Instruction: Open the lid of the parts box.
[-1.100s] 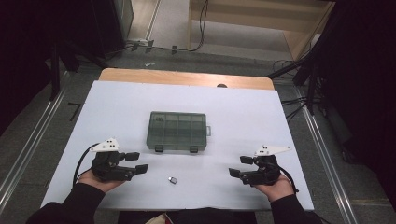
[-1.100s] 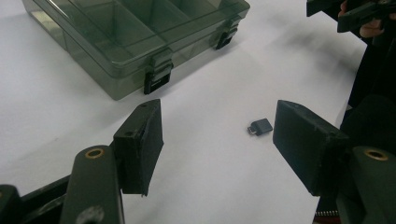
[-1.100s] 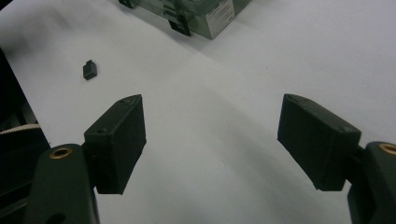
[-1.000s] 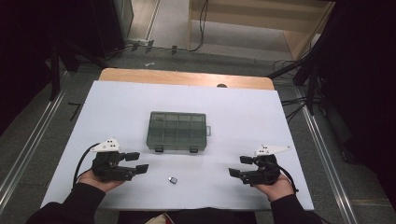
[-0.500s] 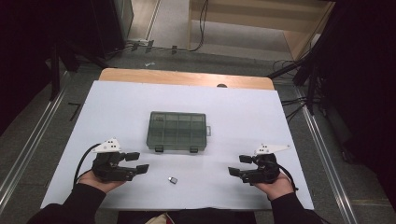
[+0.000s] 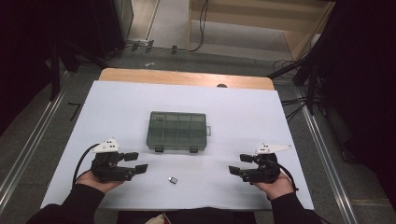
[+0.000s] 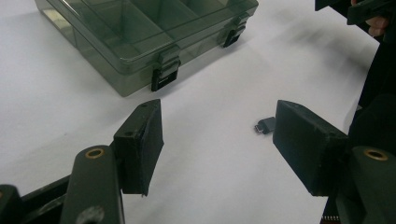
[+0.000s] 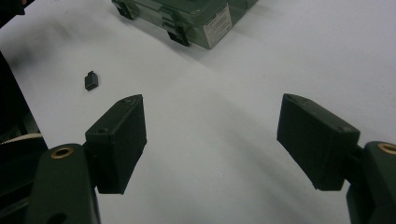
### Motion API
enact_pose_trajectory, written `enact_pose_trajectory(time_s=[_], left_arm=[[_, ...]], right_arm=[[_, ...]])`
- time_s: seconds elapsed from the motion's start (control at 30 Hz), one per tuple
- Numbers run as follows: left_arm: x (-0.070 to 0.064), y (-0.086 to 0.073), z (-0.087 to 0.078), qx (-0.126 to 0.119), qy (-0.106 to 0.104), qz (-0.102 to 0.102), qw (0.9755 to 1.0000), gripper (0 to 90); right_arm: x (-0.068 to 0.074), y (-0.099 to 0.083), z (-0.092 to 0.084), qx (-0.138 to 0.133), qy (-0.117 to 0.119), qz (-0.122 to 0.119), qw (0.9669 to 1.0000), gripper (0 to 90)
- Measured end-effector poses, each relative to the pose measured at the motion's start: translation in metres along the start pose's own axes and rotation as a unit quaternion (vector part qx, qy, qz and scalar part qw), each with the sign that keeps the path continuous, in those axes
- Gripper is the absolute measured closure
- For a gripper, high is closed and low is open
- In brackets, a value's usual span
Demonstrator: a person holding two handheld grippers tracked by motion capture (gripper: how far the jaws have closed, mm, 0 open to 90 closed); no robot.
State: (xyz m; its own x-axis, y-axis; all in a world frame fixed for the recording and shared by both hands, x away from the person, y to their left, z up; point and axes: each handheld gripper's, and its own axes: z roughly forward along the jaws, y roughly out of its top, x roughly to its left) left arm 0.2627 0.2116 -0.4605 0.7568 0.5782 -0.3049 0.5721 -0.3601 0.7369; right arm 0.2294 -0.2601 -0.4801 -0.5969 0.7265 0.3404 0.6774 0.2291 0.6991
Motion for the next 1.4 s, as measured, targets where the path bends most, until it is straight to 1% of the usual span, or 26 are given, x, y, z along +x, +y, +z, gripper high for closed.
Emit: enact_pose_trajectory(time_s=[0.1, 0.23, 0.3, 0.37, 0.47, 0.57, 0.63, 0.7, 0.87, 0.93, 0.97, 1.0, 1.07, 1.3, 1.4], left_arm=[[-0.001, 0.001, 0.001, 0.001, -0.002, 0.002, 1.0, 33.7], [0.0, 0.0, 0.002, 0.006, -0.004, 0.004, 1.0, 33.7], [0.0, 0.001, 0.002, 0.005, -0.006, 0.003, 1.0, 33.7], [-0.001, 0.001, 0.002, 0.004, -0.008, 0.004, 1.0, 33.7], [-0.001, 0.001, 0.002, 0.005, -0.008, 0.005, 0.9999, 33.7], [-0.001, 0.001, 0.002, 0.005, -0.009, 0.003, 0.9999, 33.7], [-0.001, 0.001, 0.002, 0.004, -0.006, 0.002, 1.0, 33.7], [-0.001, 0.001, 0.002, 0.007, -0.004, -0.002, 1.0, 33.7], [-0.001, 0.001, 0.002, 0.008, -0.004, -0.002, 1.0, 33.7], [-0.001, 0.001, 0.002, 0.008, -0.004, -0.001, 1.0, 33.7], [-0.001, 0.002, 0.003, 0.007, -0.006, 0.0, 1.0, 33.7], [-0.001, 0.002, 0.003, 0.008, -0.005, 0.001, 1.0, 33.7], [-0.001, 0.002, 0.004, 0.008, -0.006, 0.0, 0.9999, 33.6], [0.0, 0.001, 0.003, 0.008, -0.005, -0.001, 1.0, 33.6], [0.0, 0.001, 0.003, 0.008, -0.007, -0.002, 0.9999, 32.1]], right_arm=[[-0.001, 0.0, 0.0, 0.003, 0.0, -0.002, 1.0, 22.4], [-0.001, 0.0, 0.0, 0.0, -0.001, -0.002, 1.0, 22.3], [-0.001, 0.0, 0.0, 0.004, -0.009, -0.006, 0.9999, 22.3], [-0.002, 0.0, 0.0, 0.007, -0.012, -0.003, 0.9999, 22.3], [-0.002, 0.0, 0.0, 0.004, -0.009, 0.002, 0.9999, 22.3], [-0.002, 0.003, -0.001, -0.005, -0.002, 0.007, 1.0, 22.3], [-0.001, 0.006, -0.001, -0.012, -0.004, 0.002, 0.9999, 22.3], [0.0, 0.008, -0.001, -0.015, -0.001, 0.003, 0.9999, 22.3], [-0.002, 0.014, 0.002, -0.012, 0.008, 0.005, 0.9999, 22.3], [-0.002, 0.014, 0.003, -0.013, 0.007, 0.003, 0.9999, 22.3], [-0.002, 0.016, 0.005, -0.016, 0.002, -0.002, 0.9999, 22.3], [-0.002, 0.017, 0.006, -0.016, 0.0, -0.001, 0.9999, 22.3], [-0.003, 0.018, 0.008, -0.015, 0.003, -0.005, 0.9999, 22.3], [-0.003, 0.022, 0.009, -0.015, 0.004, -0.005, 0.9999, 22.1], [-0.002, 0.024, 0.009, -0.015, 0.003, -0.008, 0.9998, 22.2]])
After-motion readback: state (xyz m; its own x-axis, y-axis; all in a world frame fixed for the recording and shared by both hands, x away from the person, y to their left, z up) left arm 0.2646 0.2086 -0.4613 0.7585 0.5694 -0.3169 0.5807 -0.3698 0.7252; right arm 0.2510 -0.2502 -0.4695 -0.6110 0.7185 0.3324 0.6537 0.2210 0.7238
